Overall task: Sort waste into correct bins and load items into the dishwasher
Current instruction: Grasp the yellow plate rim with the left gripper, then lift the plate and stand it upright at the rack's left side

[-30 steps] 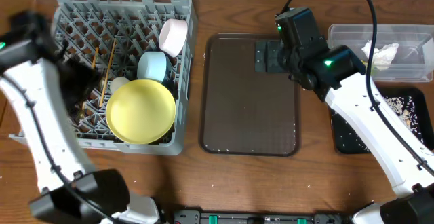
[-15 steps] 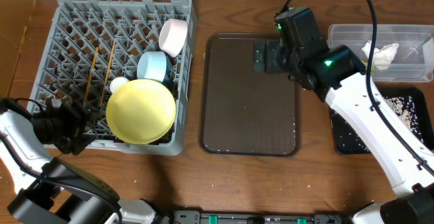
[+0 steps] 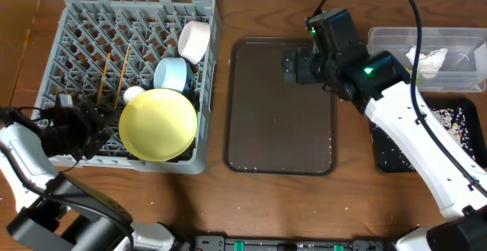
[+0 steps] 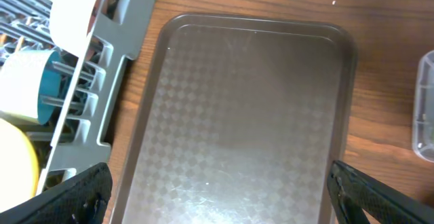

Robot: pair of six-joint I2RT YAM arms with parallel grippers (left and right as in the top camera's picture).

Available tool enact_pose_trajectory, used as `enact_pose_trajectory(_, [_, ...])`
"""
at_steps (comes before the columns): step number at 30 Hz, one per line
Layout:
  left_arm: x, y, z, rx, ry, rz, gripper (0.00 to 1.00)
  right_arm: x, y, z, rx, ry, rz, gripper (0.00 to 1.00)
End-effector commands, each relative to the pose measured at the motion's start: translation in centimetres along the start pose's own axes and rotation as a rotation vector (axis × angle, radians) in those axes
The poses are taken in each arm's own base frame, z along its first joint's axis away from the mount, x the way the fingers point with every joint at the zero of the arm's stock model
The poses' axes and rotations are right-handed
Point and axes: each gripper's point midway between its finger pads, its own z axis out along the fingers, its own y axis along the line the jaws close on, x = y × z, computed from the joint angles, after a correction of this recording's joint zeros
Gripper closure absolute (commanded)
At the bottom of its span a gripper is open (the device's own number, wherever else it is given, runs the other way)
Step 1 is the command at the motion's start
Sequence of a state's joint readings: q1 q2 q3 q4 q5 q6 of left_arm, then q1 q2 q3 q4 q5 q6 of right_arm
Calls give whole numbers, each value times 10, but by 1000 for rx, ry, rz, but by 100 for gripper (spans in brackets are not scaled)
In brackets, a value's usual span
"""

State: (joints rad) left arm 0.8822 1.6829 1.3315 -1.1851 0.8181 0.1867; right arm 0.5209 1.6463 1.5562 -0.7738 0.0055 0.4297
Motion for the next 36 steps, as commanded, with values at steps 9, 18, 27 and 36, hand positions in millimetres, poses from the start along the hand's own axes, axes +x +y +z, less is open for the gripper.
enact_pose_trajectory(9, [14, 16, 29, -38, 116, -25, 24, 5, 6, 1, -30, 21, 20, 1])
enact_pose_trajectory(18, [38, 3, 66, -45, 214, 62, 33, 4, 8, 1, -40, 18, 19, 1])
enact_pose_trajectory(27, [36, 4, 65, -53, 203, -15, 64, 5, 7, 1, -38, 21, 20, 1])
enact_pose_trajectory(36, [48, 3, 62, -57, 247, -86, 92, 6, 7, 1, -36, 24, 19, 1])
